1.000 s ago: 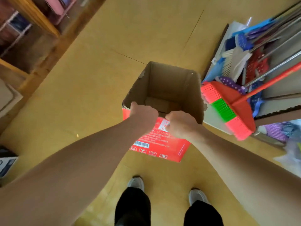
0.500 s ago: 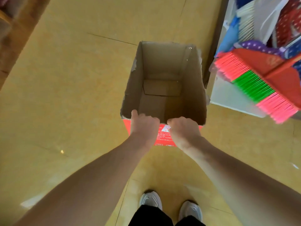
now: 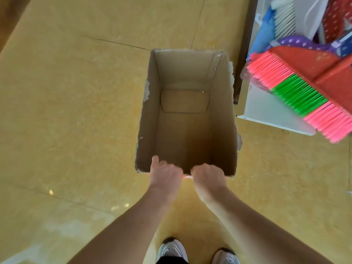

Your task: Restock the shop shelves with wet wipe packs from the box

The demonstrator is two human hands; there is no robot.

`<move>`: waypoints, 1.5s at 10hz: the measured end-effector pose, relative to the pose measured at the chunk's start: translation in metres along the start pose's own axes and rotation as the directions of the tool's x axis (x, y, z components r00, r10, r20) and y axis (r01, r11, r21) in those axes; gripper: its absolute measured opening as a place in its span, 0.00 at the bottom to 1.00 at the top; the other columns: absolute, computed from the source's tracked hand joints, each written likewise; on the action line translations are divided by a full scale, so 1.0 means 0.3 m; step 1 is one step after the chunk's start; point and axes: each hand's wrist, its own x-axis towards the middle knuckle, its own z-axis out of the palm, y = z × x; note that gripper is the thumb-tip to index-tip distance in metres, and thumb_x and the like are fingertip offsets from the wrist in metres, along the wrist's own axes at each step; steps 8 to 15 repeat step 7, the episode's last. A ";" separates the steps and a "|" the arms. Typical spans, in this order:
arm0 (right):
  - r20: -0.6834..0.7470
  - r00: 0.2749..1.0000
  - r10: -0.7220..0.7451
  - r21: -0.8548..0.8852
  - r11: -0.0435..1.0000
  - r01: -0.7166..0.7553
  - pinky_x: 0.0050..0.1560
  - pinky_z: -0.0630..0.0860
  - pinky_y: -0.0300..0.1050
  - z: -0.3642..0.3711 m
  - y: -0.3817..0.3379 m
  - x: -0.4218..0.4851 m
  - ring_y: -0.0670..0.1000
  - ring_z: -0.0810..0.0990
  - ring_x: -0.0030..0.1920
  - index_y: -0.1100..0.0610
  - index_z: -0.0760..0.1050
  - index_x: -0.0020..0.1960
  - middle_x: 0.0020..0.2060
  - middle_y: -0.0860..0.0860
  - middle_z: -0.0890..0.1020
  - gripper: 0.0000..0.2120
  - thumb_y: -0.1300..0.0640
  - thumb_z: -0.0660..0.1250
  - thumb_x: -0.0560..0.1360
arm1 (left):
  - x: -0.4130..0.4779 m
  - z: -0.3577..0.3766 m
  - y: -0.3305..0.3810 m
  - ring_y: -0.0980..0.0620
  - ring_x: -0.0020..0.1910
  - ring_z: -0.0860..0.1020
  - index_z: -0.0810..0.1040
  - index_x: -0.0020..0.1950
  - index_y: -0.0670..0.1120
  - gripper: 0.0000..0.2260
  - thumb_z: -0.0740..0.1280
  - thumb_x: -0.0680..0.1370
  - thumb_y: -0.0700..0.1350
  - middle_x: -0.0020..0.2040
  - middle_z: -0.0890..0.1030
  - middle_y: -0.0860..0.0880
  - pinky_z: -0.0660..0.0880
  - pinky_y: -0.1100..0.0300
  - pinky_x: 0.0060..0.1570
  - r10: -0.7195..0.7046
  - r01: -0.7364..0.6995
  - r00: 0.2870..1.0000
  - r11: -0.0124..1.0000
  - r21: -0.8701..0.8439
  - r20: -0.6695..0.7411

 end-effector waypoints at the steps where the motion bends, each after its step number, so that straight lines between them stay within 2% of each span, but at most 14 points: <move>1: 0.011 1.000 -0.008 0.003 1.000 0.008 0.44 0.72 0.44 0.049 -0.002 0.013 0.55 0.81 0.52 0.57 0.77 0.56 0.51 0.53 0.82 0.13 0.66 0.55 0.80 | 0.010 0.039 0.009 0.47 0.49 0.76 0.78 0.49 0.49 0.09 0.62 0.77 0.37 0.47 0.81 0.50 0.61 0.51 0.60 0.000 0.000 1.000 1.000 -0.002 0.020; 2: -0.004 1.000 -0.012 0.014 1.000 0.012 0.43 0.70 0.44 0.086 -0.006 0.021 0.54 0.80 0.51 0.58 0.77 0.55 0.50 0.53 0.82 0.12 0.65 0.55 0.81 | 0.017 0.073 0.012 0.47 0.46 0.75 0.78 0.49 0.48 0.10 0.61 0.77 0.36 0.46 0.81 0.49 0.61 0.51 0.59 -0.006 0.006 1.000 1.000 -0.007 0.025; 3: 0.005 1.000 -0.005 0.007 1.000 0.005 0.43 0.70 0.44 0.107 -0.013 0.028 0.55 0.80 0.51 0.57 0.76 0.55 0.50 0.53 0.82 0.12 0.65 0.55 0.80 | 0.016 0.090 0.015 0.48 0.41 0.69 0.77 0.47 0.49 0.10 0.60 0.77 0.35 0.41 0.78 0.49 0.61 0.51 0.58 -0.011 0.012 0.999 1.000 -0.003 0.038; 4: 0.020 1.000 0.003 0.012 1.000 -0.004 0.44 0.71 0.44 0.121 -0.016 0.039 0.55 0.80 0.51 0.57 0.76 0.55 0.50 0.53 0.82 0.11 0.65 0.57 0.80 | 0.016 0.097 0.020 0.48 0.42 0.71 0.70 0.41 0.51 0.11 0.61 0.77 0.35 0.41 0.78 0.50 0.62 0.51 0.58 -0.017 0.017 0.999 1.000 -0.009 0.030; 5: 0.027 1.000 0.002 0.009 1.000 -0.002 0.45 0.72 0.43 0.115 -0.017 0.033 0.54 0.79 0.52 0.57 0.75 0.57 0.51 0.53 0.81 0.10 0.65 0.58 0.79 | 0.012 0.092 0.025 0.48 0.41 0.69 0.68 0.40 0.50 0.11 0.61 0.77 0.35 0.45 0.80 0.50 0.62 0.51 0.58 -0.029 0.029 0.999 0.999 -0.025 0.020; 6: 0.040 0.999 -0.006 -0.003 1.000 0.006 0.46 0.72 0.44 0.110 -0.022 0.018 0.54 0.79 0.53 0.57 0.75 0.57 0.51 0.53 0.81 0.10 0.65 0.59 0.79 | -0.006 0.088 0.028 0.49 0.40 0.68 0.67 0.38 0.50 0.12 0.62 0.77 0.35 0.43 0.79 0.50 0.62 0.51 0.58 -0.046 0.046 0.998 0.999 -0.008 0.032; 7: 0.003 1.000 -0.009 0.008 1.000 0.009 0.45 0.72 0.43 0.074 -0.031 -0.022 0.54 0.79 0.52 0.57 0.75 0.57 0.51 0.53 0.81 0.11 0.66 0.59 0.79 | -0.034 0.060 0.030 0.49 0.41 0.68 0.68 0.39 0.49 0.11 0.62 0.77 0.35 0.38 0.74 0.51 0.62 0.51 0.57 -0.050 0.050 0.999 0.999 0.005 0.000; 15: 0.003 1.000 -0.009 0.008 1.000 0.009 0.45 0.72 0.43 0.074 -0.031 -0.022 0.54 0.79 0.52 0.57 0.75 0.57 0.51 0.53 0.81 0.11 0.66 0.59 0.79 | -0.034 0.060 0.030 0.49 0.41 0.68 0.68 0.39 0.49 0.11 0.62 0.77 0.35 0.38 0.74 0.51 0.62 0.51 0.57 -0.050 0.050 0.999 0.999 0.005 0.000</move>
